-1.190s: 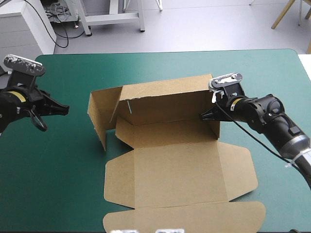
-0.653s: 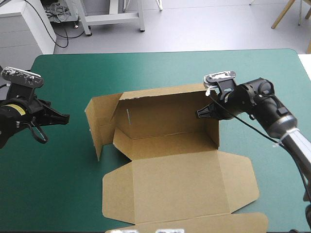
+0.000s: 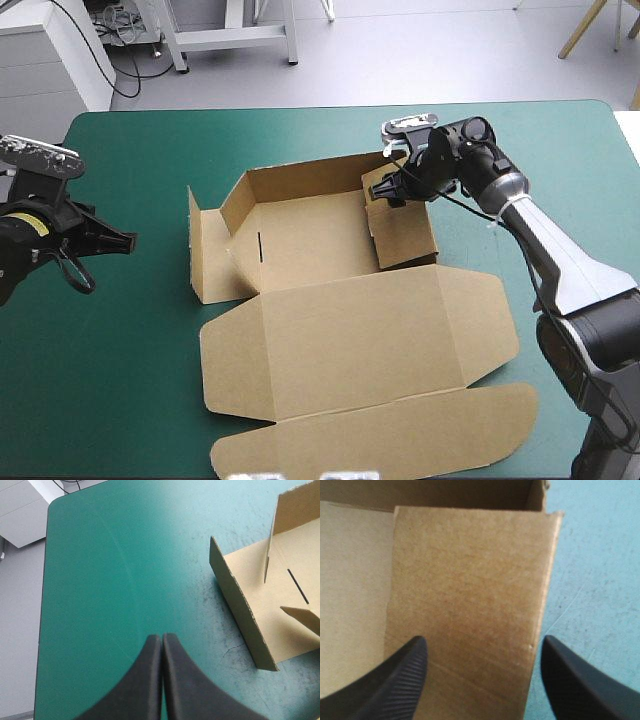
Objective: Fold the box
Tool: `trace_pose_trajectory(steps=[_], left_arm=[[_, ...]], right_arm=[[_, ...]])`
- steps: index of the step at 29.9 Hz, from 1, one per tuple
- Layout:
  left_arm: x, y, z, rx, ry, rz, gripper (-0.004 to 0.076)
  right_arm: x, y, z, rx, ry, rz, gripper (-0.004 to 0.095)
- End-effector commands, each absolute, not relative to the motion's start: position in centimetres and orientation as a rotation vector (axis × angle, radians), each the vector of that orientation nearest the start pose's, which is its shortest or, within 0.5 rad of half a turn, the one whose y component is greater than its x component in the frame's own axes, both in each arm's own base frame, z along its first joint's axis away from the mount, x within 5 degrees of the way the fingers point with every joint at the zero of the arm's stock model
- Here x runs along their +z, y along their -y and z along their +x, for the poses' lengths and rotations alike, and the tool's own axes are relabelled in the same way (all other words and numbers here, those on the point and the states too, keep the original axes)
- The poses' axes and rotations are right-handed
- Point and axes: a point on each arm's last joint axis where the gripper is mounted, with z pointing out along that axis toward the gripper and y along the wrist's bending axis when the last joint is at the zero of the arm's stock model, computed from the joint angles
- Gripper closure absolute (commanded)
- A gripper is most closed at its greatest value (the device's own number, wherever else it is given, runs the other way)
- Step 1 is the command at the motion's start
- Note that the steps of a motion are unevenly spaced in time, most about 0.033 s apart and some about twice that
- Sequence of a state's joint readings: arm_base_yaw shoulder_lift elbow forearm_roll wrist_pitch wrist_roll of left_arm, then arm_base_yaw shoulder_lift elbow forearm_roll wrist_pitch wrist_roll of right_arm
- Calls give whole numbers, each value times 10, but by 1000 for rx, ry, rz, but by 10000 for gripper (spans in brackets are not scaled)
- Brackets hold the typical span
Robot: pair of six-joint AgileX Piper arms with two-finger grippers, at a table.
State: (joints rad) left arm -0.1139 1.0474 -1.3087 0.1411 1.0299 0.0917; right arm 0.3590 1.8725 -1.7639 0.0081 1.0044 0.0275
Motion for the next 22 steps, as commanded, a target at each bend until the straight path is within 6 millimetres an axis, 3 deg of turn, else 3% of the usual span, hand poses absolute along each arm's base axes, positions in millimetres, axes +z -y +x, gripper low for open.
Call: trace_pose_trajectory(steps=[1,4,8,14,18,22], left_arm=[[451,10,188,165,-2141,227,734],[449,9,188,176,-2145,230,734],[447,9,189,187,-2144,232,734],[447,9,189,190,-2146,233,734],[447,9,189,190,-2146,233,734],[447,9,189,190,-2148,233,734]], right_arm=[[391,-138,373,152,-2374,-420,120],[425,-130,353,151,-2286,-418,126],[471,-112,310,135,-2194,-410,130],[520,-89,248,163,-2056,-381,130],[532,-82,227,169,-2022,-373,130],[525,-83,231,155,-2079,-393,130]])
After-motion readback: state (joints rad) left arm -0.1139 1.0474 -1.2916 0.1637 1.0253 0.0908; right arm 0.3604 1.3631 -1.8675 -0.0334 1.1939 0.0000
